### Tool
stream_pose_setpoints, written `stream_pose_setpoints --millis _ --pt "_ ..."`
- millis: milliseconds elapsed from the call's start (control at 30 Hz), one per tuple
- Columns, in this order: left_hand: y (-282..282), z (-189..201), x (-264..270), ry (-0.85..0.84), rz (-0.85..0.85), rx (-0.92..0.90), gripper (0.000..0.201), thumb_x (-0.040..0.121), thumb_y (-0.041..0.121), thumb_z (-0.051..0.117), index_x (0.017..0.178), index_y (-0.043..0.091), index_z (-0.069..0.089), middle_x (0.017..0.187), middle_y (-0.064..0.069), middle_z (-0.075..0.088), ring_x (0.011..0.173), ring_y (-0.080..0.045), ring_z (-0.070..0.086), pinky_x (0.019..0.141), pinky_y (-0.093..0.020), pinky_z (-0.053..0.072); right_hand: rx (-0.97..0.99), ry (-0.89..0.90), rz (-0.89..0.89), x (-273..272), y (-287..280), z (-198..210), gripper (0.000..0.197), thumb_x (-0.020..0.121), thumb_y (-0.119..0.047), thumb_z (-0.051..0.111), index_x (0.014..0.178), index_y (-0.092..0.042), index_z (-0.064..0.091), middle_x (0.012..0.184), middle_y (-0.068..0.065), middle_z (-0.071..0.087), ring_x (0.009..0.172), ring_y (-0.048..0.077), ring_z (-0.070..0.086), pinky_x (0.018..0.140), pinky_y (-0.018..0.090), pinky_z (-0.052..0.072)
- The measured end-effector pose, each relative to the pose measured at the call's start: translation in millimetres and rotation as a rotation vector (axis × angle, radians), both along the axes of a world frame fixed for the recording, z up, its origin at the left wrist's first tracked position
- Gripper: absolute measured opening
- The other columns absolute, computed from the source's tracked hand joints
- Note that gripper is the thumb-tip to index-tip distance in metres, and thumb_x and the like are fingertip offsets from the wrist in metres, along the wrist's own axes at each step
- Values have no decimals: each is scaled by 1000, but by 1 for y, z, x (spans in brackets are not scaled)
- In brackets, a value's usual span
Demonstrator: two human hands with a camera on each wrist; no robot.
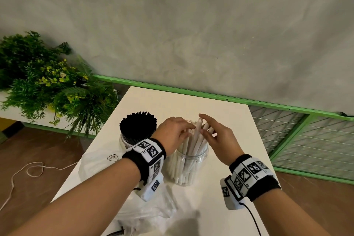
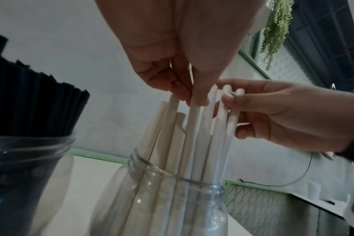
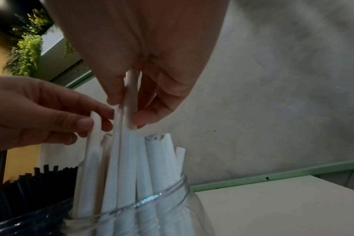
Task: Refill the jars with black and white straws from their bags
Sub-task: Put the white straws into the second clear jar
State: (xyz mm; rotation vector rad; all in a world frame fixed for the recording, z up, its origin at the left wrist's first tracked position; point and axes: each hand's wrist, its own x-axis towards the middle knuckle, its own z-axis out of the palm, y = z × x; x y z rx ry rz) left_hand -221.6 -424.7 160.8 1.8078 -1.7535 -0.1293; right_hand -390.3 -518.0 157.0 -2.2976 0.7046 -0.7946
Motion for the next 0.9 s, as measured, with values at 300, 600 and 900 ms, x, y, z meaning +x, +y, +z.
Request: stream_pose_setpoints --millis 300,600,900 --pt "-3 -4 0 6 217 -15 42 90 24 57 132 24 52 133 1 46 117 -23 43 102 -30 31 183 -192 -40 0 6 -2 59 79 2 72 123 -31 52 98 -3 55 72 9 62 72 22 54" --pt "2 -15 7 140 160 48 29 90 14 56 117 19 66 111 -2 62 96 -19 61 90 -31 46 -378 168 4 13 10 -11 74 83 8 58 146 -22 33 152 2 26 120 24 48 94 34 48" --pt "8 -20 16 51 131 60 25 92 24 58 115 22 68 113 -1 61 104 -18 58 93 -25 41 -534 218 65 20 19 -15 51 86 -16 39 135 -5 48 143 9 46 134 27 40 106 41 41"
